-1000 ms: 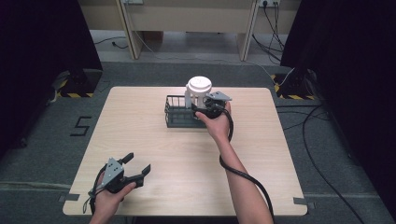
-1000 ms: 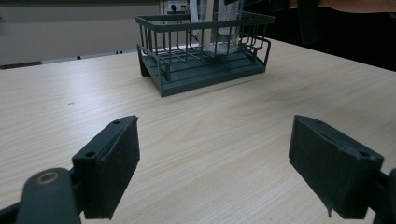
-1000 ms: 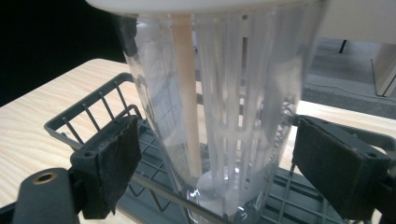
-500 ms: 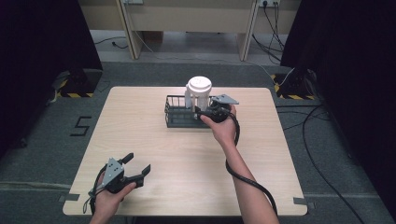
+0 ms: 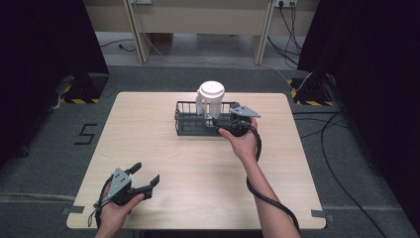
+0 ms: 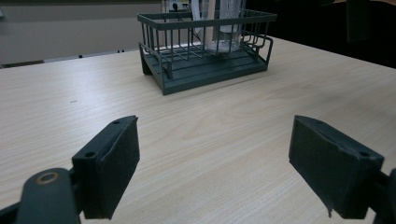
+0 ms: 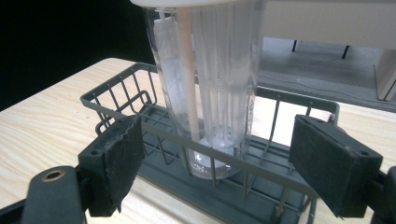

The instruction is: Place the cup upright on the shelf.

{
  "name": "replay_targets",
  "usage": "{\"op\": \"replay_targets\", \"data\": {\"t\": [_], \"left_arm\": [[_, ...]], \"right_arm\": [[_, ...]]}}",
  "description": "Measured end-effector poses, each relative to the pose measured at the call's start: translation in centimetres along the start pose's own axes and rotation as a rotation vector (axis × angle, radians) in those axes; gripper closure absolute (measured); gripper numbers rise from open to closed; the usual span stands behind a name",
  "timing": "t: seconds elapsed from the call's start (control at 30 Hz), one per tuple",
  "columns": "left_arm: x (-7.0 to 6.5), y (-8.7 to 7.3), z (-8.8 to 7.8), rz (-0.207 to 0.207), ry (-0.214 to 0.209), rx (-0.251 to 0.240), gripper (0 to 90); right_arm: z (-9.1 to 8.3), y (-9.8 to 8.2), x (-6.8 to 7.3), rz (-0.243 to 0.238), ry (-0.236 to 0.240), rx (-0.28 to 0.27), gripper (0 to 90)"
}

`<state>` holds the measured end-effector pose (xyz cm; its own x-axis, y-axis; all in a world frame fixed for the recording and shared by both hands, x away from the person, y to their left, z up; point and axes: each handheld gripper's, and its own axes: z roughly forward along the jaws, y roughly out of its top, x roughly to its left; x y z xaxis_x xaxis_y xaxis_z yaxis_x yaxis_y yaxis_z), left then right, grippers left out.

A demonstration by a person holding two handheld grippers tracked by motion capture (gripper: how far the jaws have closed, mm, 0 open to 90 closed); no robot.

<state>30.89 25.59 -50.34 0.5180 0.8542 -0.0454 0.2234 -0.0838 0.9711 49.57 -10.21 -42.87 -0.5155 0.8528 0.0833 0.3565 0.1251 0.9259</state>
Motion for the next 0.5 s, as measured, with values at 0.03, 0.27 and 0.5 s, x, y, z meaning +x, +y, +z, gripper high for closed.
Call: {"op": "replay_targets", "data": {"t": [0.03, 0.27, 0.5], "left_arm": [[0.0, 0.0, 0.0, 0.000, 0.000, 0.000, 15.8], [0.0, 0.0, 0.0, -0.001, 0.001, 0.001, 15.6], [0.0, 0.0, 0.0, 0.007, 0.007, 0.001, 15.5]], "right_arm": [[-0.2, 0.0, -0.1, -0.003, 0.000, -0.001, 18.6], [-1.3, -0.4, -0.3, -0.001, -0.003, 0.005, 18.7], [-2.4, -1.1, -0.7, 0.015, -0.004, 0.009, 18.8]]}}
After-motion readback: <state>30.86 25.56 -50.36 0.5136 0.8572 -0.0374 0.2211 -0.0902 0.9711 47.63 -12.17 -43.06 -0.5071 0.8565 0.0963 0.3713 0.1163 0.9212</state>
